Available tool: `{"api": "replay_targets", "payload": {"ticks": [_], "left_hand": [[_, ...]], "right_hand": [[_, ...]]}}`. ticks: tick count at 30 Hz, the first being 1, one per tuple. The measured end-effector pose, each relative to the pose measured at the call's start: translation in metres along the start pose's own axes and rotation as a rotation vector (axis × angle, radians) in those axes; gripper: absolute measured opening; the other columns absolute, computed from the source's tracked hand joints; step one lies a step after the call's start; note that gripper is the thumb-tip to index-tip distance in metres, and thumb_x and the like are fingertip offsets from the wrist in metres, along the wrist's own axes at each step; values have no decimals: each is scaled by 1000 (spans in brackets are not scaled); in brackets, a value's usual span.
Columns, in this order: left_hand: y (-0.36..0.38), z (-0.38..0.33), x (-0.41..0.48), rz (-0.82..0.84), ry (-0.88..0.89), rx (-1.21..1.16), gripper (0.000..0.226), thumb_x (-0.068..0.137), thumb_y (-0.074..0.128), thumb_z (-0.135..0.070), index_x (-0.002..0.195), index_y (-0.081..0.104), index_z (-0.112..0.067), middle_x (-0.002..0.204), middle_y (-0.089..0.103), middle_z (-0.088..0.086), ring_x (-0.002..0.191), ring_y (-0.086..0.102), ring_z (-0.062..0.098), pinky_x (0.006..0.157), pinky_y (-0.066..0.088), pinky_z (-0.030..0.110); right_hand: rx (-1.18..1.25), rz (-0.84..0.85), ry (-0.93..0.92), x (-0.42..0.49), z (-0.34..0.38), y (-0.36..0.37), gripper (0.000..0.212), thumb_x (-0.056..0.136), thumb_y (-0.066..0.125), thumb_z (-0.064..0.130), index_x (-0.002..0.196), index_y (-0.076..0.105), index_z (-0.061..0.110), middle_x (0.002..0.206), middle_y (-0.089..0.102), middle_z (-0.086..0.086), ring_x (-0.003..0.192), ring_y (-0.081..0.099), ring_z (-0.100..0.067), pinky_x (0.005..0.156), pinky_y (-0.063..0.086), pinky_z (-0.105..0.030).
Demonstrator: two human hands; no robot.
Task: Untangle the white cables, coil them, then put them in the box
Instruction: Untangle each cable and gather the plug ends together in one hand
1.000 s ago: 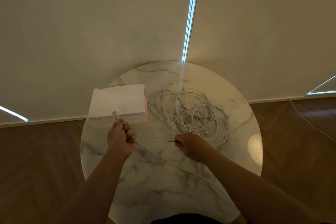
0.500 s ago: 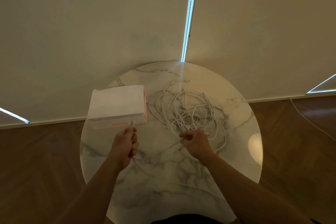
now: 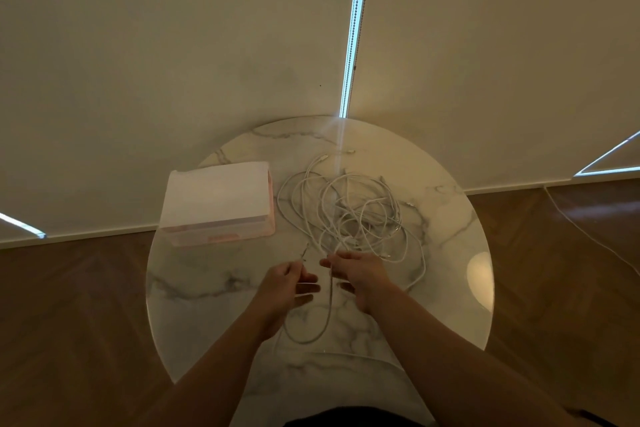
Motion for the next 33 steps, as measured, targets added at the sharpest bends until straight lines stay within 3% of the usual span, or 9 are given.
{"api": "replay_targets", "payload": {"ticks": [5, 9, 12, 17, 21, 23, 26, 31, 33], "left_hand": [[12, 5, 0, 20, -5, -11, 31, 105, 38, -22, 83, 54, -6, 90, 65, 15, 69, 56, 21, 62, 50, 32], [9, 2, 7, -25, 58, 24, 32, 104, 39, -18, 80, 56, -6, 103, 70, 14, 95, 64, 21, 89, 51, 36], [21, 3, 5, 45, 44, -81, 30, 105, 37, -15, 80, 51, -6, 107, 70, 21, 102, 67, 26, 91, 53, 34], [30, 1, 1, 76, 54, -159, 34, 106, 33, -15, 84, 54, 1, 93, 63, 19, 77, 68, 28, 72, 58, 32], [27, 0, 1, 78, 78, -112, 34, 105, 36, -16, 79, 54, -5, 82, 56, 13, 58, 47, 15, 59, 43, 29], [25, -2, 1, 92, 95, -87, 36, 105, 35, -17, 76, 54, -6, 77, 53, 12, 55, 38, 13, 57, 36, 28], [26, -2, -2, 153, 115, -69, 37, 106, 34, -15, 74, 50, -7, 72, 51, 9, 52, 30, 12, 54, 31, 26], [28, 4, -9, 261, 132, -49, 34, 106, 34, -16, 75, 47, -8, 70, 48, 5, 54, 27, 12, 56, 27, 26], [27, 4, -9, 275, 145, -67, 34, 105, 35, -16, 75, 46, -8, 70, 48, 5, 54, 26, 12, 54, 27, 24]], "right_hand": [[54, -58, 10, 6, 11, -7, 16, 75, 81, 17, 87, 71, 16, 84, 69, -1, 75, 54, -15, 63, 41, -28], [-11, -33, 42, 6, 16, -7, 28, 70, 86, 26, 95, 75, 20, 100, 70, 2, 92, 53, -18, 73, 40, -32], [-25, -20, 56, 7, 14, -6, 33, 67, 87, 30, 96, 76, 23, 110, 66, 4, 98, 47, -19, 79, 36, -35], [11, 41, 57, 8, 11, -4, 33, 71, 84, 26, 101, 73, 17, 97, 69, 1, 85, 53, -18, 70, 38, -33], [79, 86, 70, 11, 8, 0, 20, 80, 75, 14, 97, 68, 8, 82, 68, -2, 78, 60, -18, 68, 42, -32], [160, 107, 89, 11, 8, 5, 7, 85, 67, 8, 90, 66, 4, 75, 65, -5, 73, 59, -18, 64, 45, -32], [286, 96, 124, 15, 12, 7, 10, 89, 61, 3, 80, 62, 0, 68, 60, -10, 63, 57, -20, 60, 48, -31], [373, 13, 141, 28, 25, -2, 15, 96, 54, 5, 106, 56, -6, 77, 62, -16, 60, 62, -23, 47, 54, -28], [335, -13, 123, 30, 35, -5, 14, 95, 58, 7, 103, 57, -4, 78, 61, -14, 56, 61, -22, 44, 52, -27]]}}
Point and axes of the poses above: each hand's wrist, its own x-axis towards the middle knuckle, its own y-axis out of the palm, z = x × y, the point moved 8 cm from there along x, towards the middle knuckle
